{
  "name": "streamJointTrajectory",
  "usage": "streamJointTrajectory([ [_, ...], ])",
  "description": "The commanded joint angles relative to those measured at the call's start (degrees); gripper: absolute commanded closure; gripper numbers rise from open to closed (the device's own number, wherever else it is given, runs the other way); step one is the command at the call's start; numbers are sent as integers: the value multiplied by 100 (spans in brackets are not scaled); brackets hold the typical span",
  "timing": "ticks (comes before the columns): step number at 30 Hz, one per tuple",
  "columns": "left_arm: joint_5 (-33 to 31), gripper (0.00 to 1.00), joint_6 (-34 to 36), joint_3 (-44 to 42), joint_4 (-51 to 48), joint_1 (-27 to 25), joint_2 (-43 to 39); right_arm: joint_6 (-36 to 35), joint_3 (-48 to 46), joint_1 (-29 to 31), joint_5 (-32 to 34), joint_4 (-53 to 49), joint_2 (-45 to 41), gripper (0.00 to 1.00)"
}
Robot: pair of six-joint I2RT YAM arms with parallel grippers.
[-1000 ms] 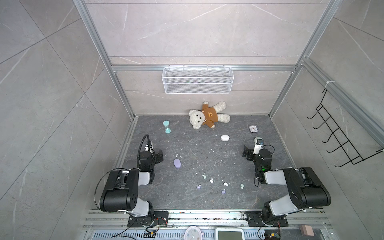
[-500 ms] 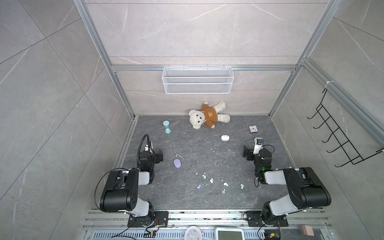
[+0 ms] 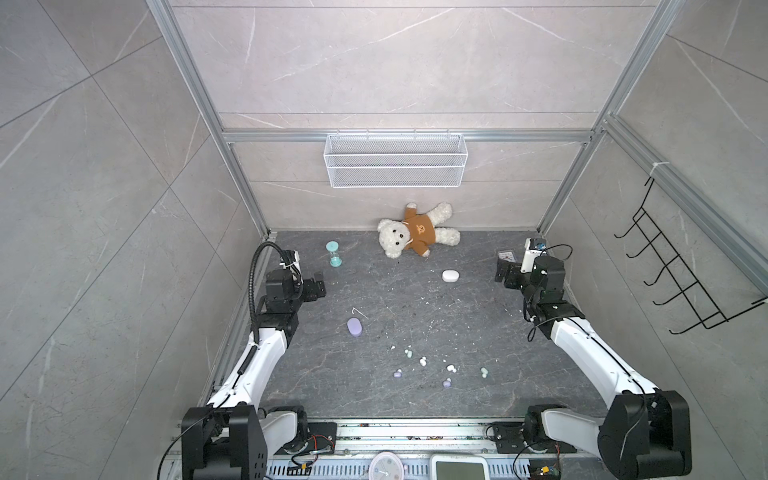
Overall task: Insert the wireless bluetooth earbuds into the charging case
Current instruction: 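Move the left gripper over the lavender case while the right arm rises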
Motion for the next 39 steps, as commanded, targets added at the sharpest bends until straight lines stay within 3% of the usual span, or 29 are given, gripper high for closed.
streamJointTrajectory([
  [1, 230, 2, -886, 246, -1849, -359, -154, 305, 295, 18, -354, -1718, -105, 0],
  [6, 163, 2, -1717, 537, -2721, -1206, -19, 437, 684, 12, -860, -2558, -26, 0],
  [10, 389, 2, -2682, 542, -2785, -1485, 310, 522, 808, 17, -1167, -2798, -42, 0],
  [14, 492, 2, -3088, 486, -2506, -1689, 573, 577, 898, 17, -1314, -2893, -30, 0],
  [20, 943, 3, -3166, 479, -2117, -1690, 1118, 596, 930, 18, -1453, -2969, -66, 0],
  [39, 707, 10, -3259, 683, -1329, -1968, 2370, 552, 967, 18, -1532, -3149, -368, 0],
])
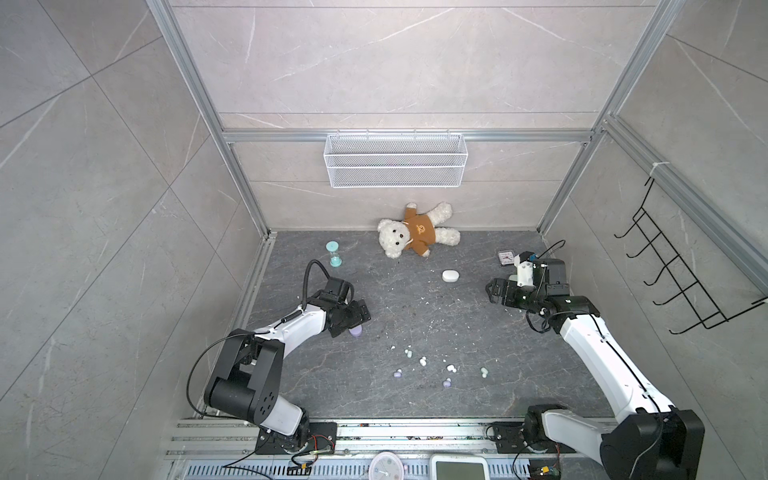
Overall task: Insert the wireless bluetooth earbuds into the charging case
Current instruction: 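Move the left gripper over the lavender case while the right arm rises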
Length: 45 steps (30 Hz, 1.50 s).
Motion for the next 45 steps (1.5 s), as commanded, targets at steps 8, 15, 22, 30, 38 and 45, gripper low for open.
streamJointTrajectory([
  [8, -30, 13, -281, 543, 352, -384, 436, -82, 204, 17, 57, -203, -144, 0],
  [15, 22, 16, -605, 940, 359, -764, 803, -129, 162, 12, 114, -272, -207, 0],
  [22, -40, 17, -691, 1345, -247, -1028, 1005, -216, 184, 18, 198, -425, -387, 0],
  [30, -583, 19, -406, 1771, -1560, -1033, 663, -245, 144, 11, 225, -528, -562, 0],
  [38, -843, 21, -373, 1914, -2535, -1030, 724, -219, 193, 12, 175, -613, -570, 0],
  [45, -430, 18, -234, 2100, -2244, -1033, 1210, -243, 254, 3, 211, -676, -590, 0],
])
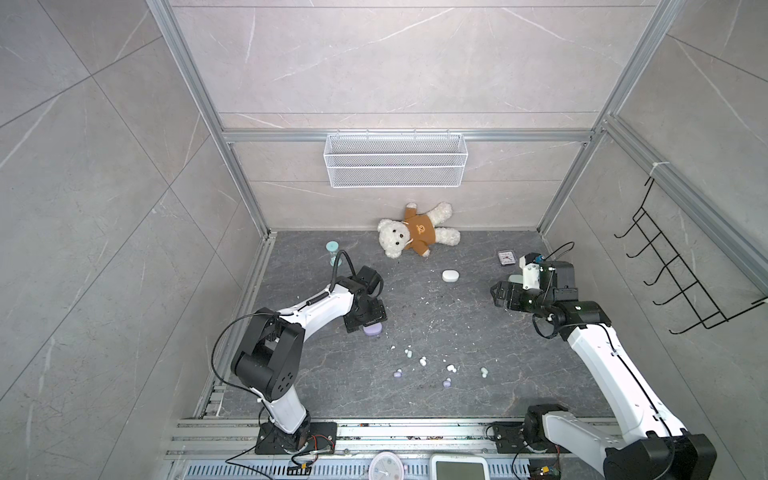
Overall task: Insert the wireless bluetooth earbuds into the charging case
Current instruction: 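Move the left gripper over the lavender case while the right arm rises, then reach the right gripper across and grasp the lavender case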
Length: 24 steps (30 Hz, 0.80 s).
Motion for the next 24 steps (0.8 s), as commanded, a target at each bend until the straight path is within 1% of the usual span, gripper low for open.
streamJointTrajectory([
  [1, 330, 18, 258, 304, -37, 3, 284, -87, 189, 14, 69, -204, -120, 0],
  [4, 495, 18, 373, 409, -22, -5, 519, -105, 225, 11, 137, -261, -180, 0],
  [9, 653, 18, 465, 479, -41, -1, 669, -147, 291, 11, 228, -364, -269, 0],
  [14, 936, 20, 484, 691, -22, -56, 921, -106, 312, 9, 245, -372, -262, 0],
  [17, 1049, 22, 428, 862, -6, -169, 1043, -60, 311, 12, 237, -372, -243, 0],
  [24, 1281, 24, 312, 1258, 3, -404, 1353, -34, 317, 7, 253, -475, -275, 0],
])
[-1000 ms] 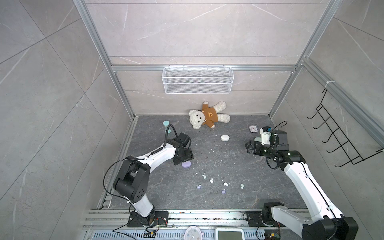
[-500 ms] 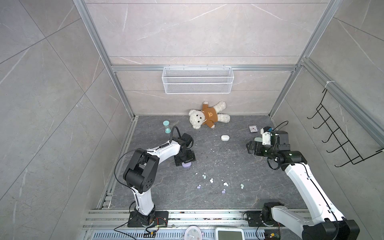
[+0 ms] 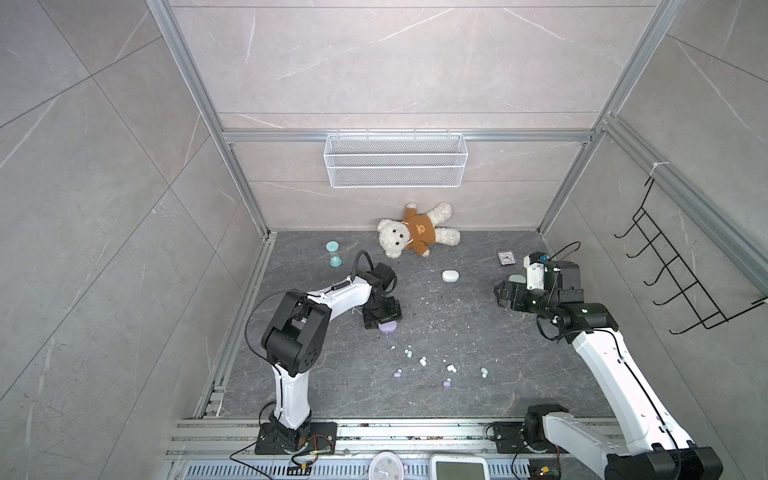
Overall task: Insert the wireless bluetooth earbuds into the charging case
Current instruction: 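Reach the right gripper across and grasp the lavender case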
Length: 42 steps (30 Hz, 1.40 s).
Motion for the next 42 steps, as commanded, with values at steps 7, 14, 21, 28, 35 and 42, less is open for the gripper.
streamJointTrajectory([
  [7, 508, 25, -18, 727, -153, -299, 384, 22, 179, 5, 156, -300, -107, 0],
  [14, 122, 23, 17, 567, -278, -295, -165, 854, -4, 20, -948, -70, 108, 0],
  [21, -304, 16, 49, -646, 371, -73, -1757, 2116, -214, 1190, -852, 318, 393, 0],
  [28, -136, 13, 113, -2025, 1223, 330, -3148, 2871, 406, 2725, -161, 81, 1507, 0],
  [35, -89, 11, 31, -3177, 1623, 724, -4336, 3337, 1314, 3543, 162, -226, 2863, 0],
  [42, 194, 10, 86, -3816, 1611, 1328, -5292, 3600, 2109, 3945, 330, -597, 3928, 2],
])
